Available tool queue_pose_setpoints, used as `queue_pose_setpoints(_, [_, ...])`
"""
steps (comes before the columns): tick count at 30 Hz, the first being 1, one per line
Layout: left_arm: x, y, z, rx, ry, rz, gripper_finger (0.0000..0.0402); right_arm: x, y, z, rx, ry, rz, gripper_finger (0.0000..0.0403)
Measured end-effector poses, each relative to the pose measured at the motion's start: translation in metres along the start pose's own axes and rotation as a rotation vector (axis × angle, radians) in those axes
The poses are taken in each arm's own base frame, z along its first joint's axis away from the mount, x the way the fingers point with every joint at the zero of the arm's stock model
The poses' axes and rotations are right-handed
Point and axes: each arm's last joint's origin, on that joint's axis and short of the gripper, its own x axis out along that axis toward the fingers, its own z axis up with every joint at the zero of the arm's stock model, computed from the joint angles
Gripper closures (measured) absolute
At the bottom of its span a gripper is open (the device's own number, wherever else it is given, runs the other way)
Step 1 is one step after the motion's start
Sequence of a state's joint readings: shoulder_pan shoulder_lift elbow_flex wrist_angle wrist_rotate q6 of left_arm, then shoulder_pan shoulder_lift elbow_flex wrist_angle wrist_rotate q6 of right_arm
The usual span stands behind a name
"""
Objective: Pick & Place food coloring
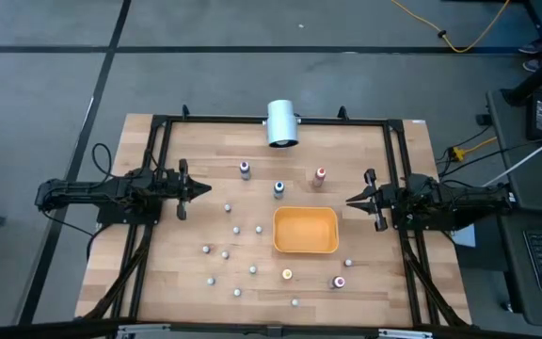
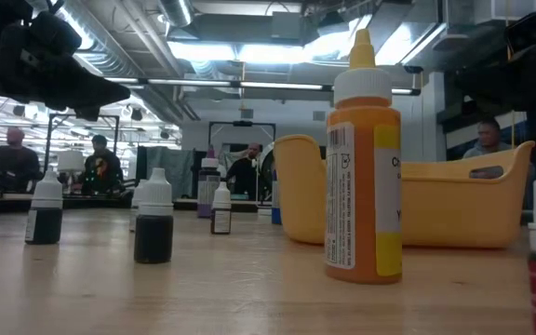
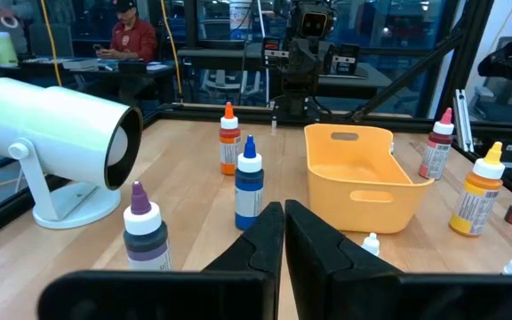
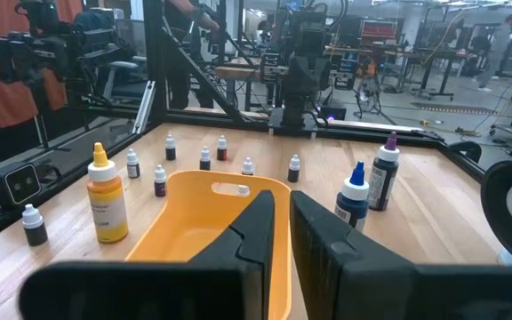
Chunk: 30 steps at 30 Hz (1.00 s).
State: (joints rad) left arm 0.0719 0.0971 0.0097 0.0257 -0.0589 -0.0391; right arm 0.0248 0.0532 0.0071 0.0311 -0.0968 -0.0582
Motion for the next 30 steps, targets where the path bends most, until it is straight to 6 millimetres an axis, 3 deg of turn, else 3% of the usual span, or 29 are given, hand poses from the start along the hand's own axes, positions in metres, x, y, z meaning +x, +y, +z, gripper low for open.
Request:
queue_pose_setpoints(23, [0.000,0.002,0.005,-0.009,-0.058,0.080,0.0389,0.000,0.000,0.003,0.047,-0.027,-0.001,0.0359])
queue_pose_setpoints(28, [-0.002,0.002,0.019,-0.157,-0.201,0.071,0.0389,0.000,0.000,0.009,0.080,-0.089,-0.003,0.0359])
queue_pose_setpoints(30, [-0.003,0.004,0.023,-0.210,-0.253,0.142,0.0389,-0.001,-0.001,0.012,0.088,-0.129,-0.013,0.0359])
